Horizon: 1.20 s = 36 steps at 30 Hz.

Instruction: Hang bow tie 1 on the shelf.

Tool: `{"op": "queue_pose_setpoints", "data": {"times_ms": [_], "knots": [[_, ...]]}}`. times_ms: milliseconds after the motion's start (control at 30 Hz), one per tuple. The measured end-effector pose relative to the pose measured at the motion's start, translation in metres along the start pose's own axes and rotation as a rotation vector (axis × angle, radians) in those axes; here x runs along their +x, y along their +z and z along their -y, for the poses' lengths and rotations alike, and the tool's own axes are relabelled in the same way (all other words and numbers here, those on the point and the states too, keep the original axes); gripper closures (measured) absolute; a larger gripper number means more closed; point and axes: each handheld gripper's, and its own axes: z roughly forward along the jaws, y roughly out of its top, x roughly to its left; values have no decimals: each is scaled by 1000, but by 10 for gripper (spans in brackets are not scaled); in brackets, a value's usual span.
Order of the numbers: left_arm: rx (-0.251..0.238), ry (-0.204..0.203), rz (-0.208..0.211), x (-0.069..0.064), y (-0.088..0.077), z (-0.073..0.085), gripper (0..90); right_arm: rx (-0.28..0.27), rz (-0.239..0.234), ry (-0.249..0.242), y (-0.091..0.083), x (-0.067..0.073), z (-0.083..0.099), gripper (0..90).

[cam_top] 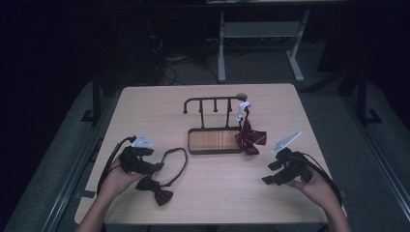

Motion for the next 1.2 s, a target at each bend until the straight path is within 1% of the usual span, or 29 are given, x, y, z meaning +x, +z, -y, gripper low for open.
{"op": "queue_pose_setpoints", "data": {"times_ms": [100,167,200,300,333,367,400,500,567,600,667,700,733,767,800,833,867,967,1033,1067,1167,1200], "knots": [[26,8,4,3,3,-7,331,-7,0,-4,-1,0,1,358],[41,13,6,4,5,-12,337,-9,1,2,-1,0,3,358],[41,11,9,5,6,-13,360,-9,1,9,-2,0,5,358],[62,11,19,7,11,-19,370,-12,2,10,-2,-1,6,357],[73,16,21,8,13,-23,398,-17,1,15,-3,-1,7,355],[73,16,21,8,13,-23,412,-17,1,15,-3,-1,7,355],[84,16,23,9,15,-24,412,-18,1,16,-3,-1,7,354],[116,-6,27,14,20,-28,479,-18,3,7,-2,-1,6,353],[130,-27,32,18,23,-30,495,-18,3,7,-1,-1,6,353],[141,-27,30,20,25,-32,509,-19,2,11,-1,-1,6,353],[169,-20,9,23,29,-34,514,-18,1,9,-1,-1,6,353],[166,-21,6,24,31,-35,542,-17,1,11,-1,0,5,352],[171,-24,8,25,32,-35,542,-17,1,11,-1,0,5,352],[189,-29,5,26,35,-35,547,-20,-1,10,-1,0,6,352],[201,-26,2,26,37,-36,550,-23,-2,9,-2,-1,6,351],[208,-31,6,26,39,-36,550,-23,-2,9,-2,-1,6,351],[212,-27,8,27,41,-36,570,-25,2,7,-2,-1,6,350],[231,-18,11,26,45,-38,588,-24,2,8,-2,-1,6,349],[242,-18,10,26,47,-40,611,-25,-1,10,-3,0,6,348],[240,-26,13,26,49,-40,621,-25,1,9,-3,0,6,347],[252,-34,14,26,52,-43,677,-28,1,4,-3,0,5,347],[255,-28,14,27,53,-43,705,-31,2,4,-3,0,6,347]]}}
